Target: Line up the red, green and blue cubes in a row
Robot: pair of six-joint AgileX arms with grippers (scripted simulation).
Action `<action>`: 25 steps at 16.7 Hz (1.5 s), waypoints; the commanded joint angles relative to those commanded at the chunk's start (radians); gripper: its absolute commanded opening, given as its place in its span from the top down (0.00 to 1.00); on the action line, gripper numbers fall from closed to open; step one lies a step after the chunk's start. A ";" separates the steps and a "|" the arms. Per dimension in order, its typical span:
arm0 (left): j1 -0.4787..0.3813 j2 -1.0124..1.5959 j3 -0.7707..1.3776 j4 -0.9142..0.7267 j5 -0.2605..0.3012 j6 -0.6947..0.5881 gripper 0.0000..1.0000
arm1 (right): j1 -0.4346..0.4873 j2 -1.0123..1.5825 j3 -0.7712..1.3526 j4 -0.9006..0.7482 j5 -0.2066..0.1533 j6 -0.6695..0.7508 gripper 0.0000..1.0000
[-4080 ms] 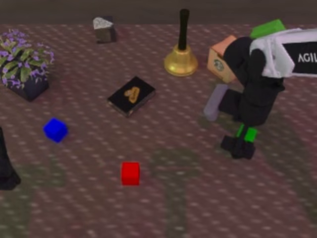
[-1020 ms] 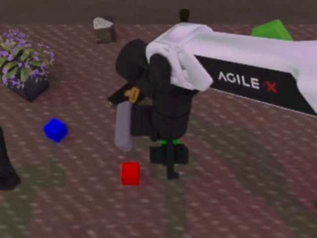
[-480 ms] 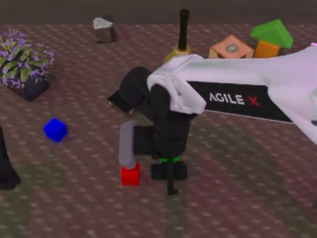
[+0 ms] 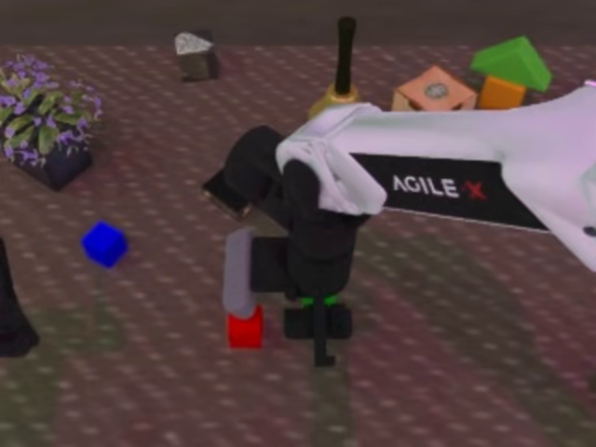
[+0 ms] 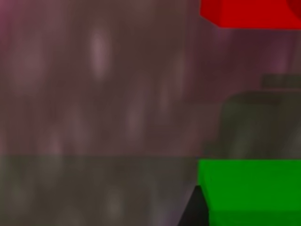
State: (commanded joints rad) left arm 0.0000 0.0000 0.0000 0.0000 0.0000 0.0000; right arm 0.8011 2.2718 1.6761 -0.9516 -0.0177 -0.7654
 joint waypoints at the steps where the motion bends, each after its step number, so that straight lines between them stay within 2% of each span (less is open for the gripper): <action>1: 0.000 0.000 0.000 0.000 0.000 0.000 0.00 | 0.000 0.000 0.000 0.000 0.000 0.000 0.40; 6: 0.000 0.000 0.000 0.000 0.000 0.000 0.00 | 0.000 0.000 0.000 0.000 0.000 0.000 0.02; 7: 0.000 0.000 0.000 0.000 0.000 0.000 0.00 | 0.000 0.000 0.000 0.000 0.000 0.000 0.00; 16: 0.000 0.000 0.000 0.000 0.000 0.000 0.00 | -0.002 -0.002 0.003 -0.004 0.000 0.000 0.00; 25: 0.000 0.000 0.000 0.000 0.000 0.000 0.00 | 0.003 -0.075 0.159 -0.234 -0.001 -0.005 0.00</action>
State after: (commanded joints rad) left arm 0.0000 0.0000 0.0000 0.0000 0.0000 0.0000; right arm 0.8041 2.1965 1.8348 -1.1853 -0.0185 -0.7707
